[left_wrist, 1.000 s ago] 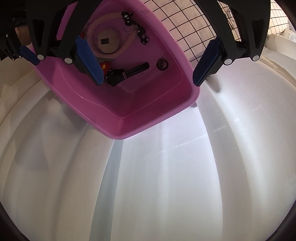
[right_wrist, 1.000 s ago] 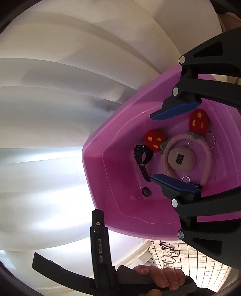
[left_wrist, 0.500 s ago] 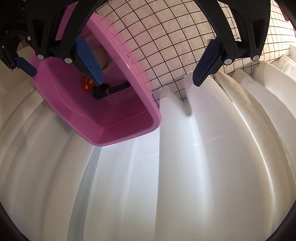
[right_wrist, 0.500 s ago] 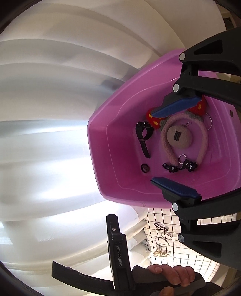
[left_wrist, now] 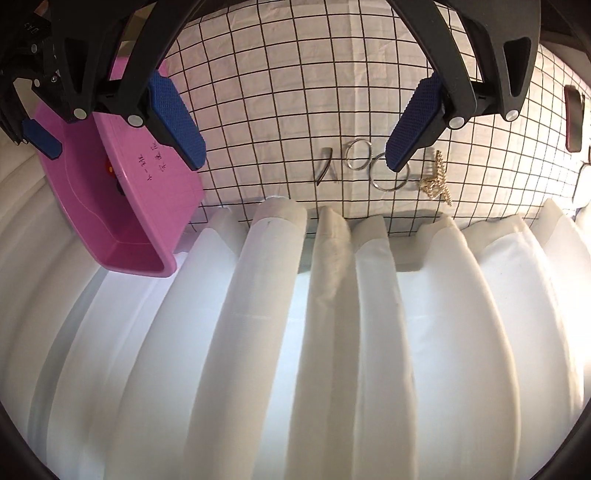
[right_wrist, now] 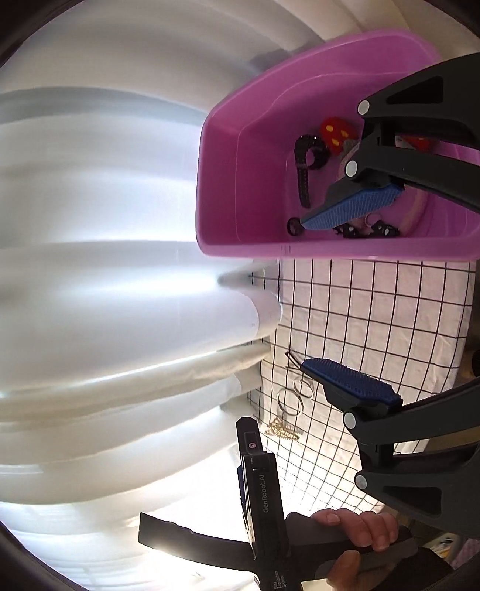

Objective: Organize jewelry
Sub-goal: 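Move both tools back over the table toward the pearl claw clip and brown clip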

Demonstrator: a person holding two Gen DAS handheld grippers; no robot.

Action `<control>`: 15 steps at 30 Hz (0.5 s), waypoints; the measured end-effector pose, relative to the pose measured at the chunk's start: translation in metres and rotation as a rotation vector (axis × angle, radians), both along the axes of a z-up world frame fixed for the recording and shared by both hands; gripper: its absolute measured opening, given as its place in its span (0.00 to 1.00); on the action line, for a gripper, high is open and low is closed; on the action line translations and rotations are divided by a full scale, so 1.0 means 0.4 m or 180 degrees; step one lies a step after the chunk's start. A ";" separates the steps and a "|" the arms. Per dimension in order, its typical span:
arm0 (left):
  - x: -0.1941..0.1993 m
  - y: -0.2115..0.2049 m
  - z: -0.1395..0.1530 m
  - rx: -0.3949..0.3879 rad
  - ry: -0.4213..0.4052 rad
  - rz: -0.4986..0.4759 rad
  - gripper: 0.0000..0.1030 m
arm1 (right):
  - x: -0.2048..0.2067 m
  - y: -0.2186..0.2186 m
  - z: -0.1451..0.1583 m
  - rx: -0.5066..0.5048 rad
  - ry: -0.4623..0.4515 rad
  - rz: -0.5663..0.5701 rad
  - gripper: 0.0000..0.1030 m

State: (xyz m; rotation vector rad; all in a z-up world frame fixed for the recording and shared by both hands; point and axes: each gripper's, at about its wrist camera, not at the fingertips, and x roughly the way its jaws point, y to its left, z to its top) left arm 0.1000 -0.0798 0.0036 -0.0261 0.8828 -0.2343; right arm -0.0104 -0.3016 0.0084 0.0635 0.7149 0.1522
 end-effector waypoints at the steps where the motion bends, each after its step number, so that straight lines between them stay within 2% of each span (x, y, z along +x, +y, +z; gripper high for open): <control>1: -0.010 0.028 -0.006 0.0002 0.0012 0.0092 0.93 | 0.004 0.016 -0.002 0.0009 0.0005 0.0084 0.67; 9: -0.101 0.224 -0.051 0.0113 0.0101 0.0754 0.93 | 0.030 0.139 -0.044 0.0122 0.0145 0.0617 0.69; 15: -0.139 0.316 -0.095 0.0106 0.0180 0.1006 0.93 | 0.054 0.226 -0.106 0.0170 0.0322 0.0804 0.69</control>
